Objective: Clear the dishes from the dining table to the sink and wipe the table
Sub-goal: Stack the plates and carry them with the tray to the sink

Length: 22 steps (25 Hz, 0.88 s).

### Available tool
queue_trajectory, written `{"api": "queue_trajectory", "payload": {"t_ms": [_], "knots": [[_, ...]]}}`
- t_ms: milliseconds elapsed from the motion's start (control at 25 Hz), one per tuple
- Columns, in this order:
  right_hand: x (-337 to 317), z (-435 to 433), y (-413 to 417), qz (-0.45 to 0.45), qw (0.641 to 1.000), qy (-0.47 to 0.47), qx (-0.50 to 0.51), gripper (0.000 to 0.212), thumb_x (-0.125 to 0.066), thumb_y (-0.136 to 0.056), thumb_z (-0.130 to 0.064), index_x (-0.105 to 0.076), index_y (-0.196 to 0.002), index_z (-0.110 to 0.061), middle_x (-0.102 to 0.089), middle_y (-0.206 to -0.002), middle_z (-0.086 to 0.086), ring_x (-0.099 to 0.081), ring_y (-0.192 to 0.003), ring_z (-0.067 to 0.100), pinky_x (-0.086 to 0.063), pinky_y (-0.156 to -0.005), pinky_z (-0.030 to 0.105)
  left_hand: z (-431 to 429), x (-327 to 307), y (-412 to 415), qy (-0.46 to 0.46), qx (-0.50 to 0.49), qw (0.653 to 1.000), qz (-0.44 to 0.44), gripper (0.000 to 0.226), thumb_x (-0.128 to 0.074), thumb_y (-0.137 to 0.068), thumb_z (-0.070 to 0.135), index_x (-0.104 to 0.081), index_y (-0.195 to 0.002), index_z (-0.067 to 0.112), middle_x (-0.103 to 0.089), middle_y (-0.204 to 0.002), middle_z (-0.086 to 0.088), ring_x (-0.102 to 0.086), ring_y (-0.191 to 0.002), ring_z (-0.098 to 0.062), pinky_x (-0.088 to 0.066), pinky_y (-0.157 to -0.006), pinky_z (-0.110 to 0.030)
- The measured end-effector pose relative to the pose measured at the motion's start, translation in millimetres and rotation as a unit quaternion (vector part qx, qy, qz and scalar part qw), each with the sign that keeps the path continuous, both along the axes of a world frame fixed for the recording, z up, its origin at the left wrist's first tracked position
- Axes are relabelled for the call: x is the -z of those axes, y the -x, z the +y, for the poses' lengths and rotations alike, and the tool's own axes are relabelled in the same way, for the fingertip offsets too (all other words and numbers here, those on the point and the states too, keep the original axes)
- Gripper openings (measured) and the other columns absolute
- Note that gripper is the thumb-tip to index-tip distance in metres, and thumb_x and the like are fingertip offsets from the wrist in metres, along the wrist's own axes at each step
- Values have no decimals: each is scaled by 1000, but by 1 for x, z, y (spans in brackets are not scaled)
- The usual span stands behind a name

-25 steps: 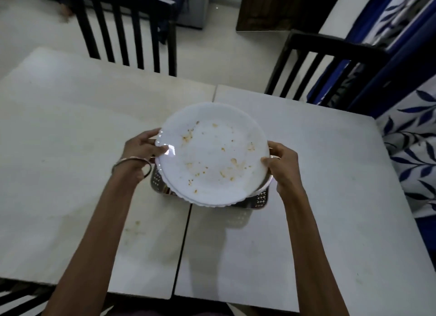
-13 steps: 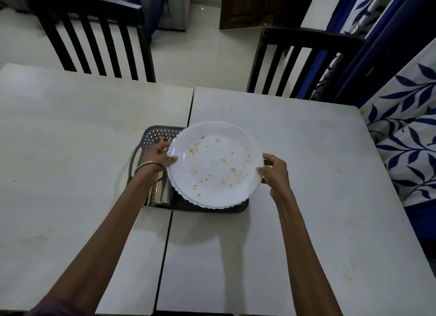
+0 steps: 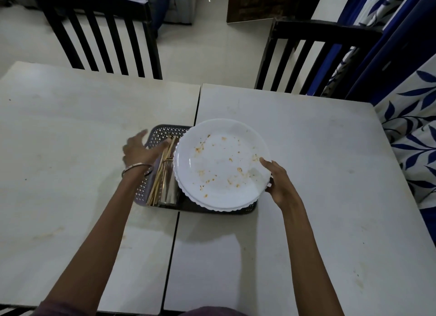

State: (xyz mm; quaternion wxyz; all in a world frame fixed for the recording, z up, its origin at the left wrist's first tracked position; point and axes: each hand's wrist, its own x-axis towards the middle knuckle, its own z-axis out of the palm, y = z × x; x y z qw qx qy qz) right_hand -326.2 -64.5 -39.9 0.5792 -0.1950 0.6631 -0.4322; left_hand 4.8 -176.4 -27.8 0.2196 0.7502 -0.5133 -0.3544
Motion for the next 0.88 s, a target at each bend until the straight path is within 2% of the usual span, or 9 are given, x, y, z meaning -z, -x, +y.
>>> {"api": "queue_trajectory", "payload": {"t_ms": [80, 120, 240, 360, 520, 680, 760, 800, 880], "knots": [[9, -4, -6, -13, 1000, -14, 18, 38, -63, -93, -35, -64, -126, -18, -73, -117, 3, -68, -106, 25, -58, -77, 38, 1, 7, -13, -79, -8, 996, -32, 124, -70, -51, 75, -24, -150, 17, -26, -156, -16, -25, -143, -35, -28, -112, -55], [13, -6, -9, -8, 1000, -10, 29, 36, -64, -93, -31, -65, -125, -15, -74, -115, 4, -69, -106, 26, -59, -83, 40, 4, 11, -16, -119, -1, 993, 20, 130, -72, -46, 76, -25, -150, 14, -32, -153, -17, -31, -140, -36, -34, -108, -53], [19, -8, -12, 13, 998, 5, 59, 36, -74, -84, -25, -70, -118, -14, -77, -107, 3, -73, -97, 23, -59, -73, 33, 10, 17, -21, -138, 10, 976, 169, 113, -77, -40, 75, -53, -131, 11, -62, -121, -12, -60, -110, -29, -49, -81, -40], [23, -9, -12, 2, 998, -15, 54, 43, -78, -76, -39, -73, -114, -19, -76, -109, 2, -72, -100, 25, -58, -77, 36, 7, 16, -23, -132, 42, 973, 184, 93, -79, -44, 69, -61, -121, 20, -66, -117, -5, -62, -103, -20, -53, -75, -35], [26, -11, -24, -65, 996, 12, 55, 40, -78, -79, -32, -74, -114, -13, -75, -112, 7, -71, -104, 27, -59, -83, 38, 5, 19, -25, -120, 56, 974, 183, 99, -86, -42, 59, -55, -127, 18, -63, -124, -1, -62, -110, -23, -51, -92, -41], [29, -11, -33, -49, 993, 31, 103, 40, -79, -79, -19, -71, -117, -7, -76, -110, 9, -73, -101, 29, -60, -83, 39, 4, 22, -26, -130, 43, 975, 177, 100, -86, -39, 61, -55, -119, 10, -60, -122, -6, -61, -105, -24, -52, -86, -40], [29, -14, -35, -30, 993, 41, 105, 40, -77, -80, -17, -70, -118, -10, -76, -109, 7, -73, -99, 26, -61, -73, 32, 7, 22, -25, -114, 17, 983, 139, 82, -85, -36, 66, -62, -91, 10, -61, -95, -8, -61, -83, -22, -49, -71, -35], [29, -15, -36, -25, 993, 43, 106, 39, -76, -80, -17, -69, -119, -11, -76, -109, 6, -73, -99, 26, -60, -72, 31, 10, 21, -24, -102, 5, 987, 122, 72, -83, -33, 70, -55, -69, 14, -54, -74, -3, -53, -64, -17, -42, -60, -30], [29, -18, -38, -21, 992, 45, 116, 39, -74, -80, -15, -69, -118, -12, -76, -110, 7, -72, -102, 27, -60, -75, 33, 14, 20, -21, -79, 0, 988, 130, 68, -82, -36, 69, -37, -55, 21, -37, -53, 4, -35, -46, -12, -31, -51, -25]]}}
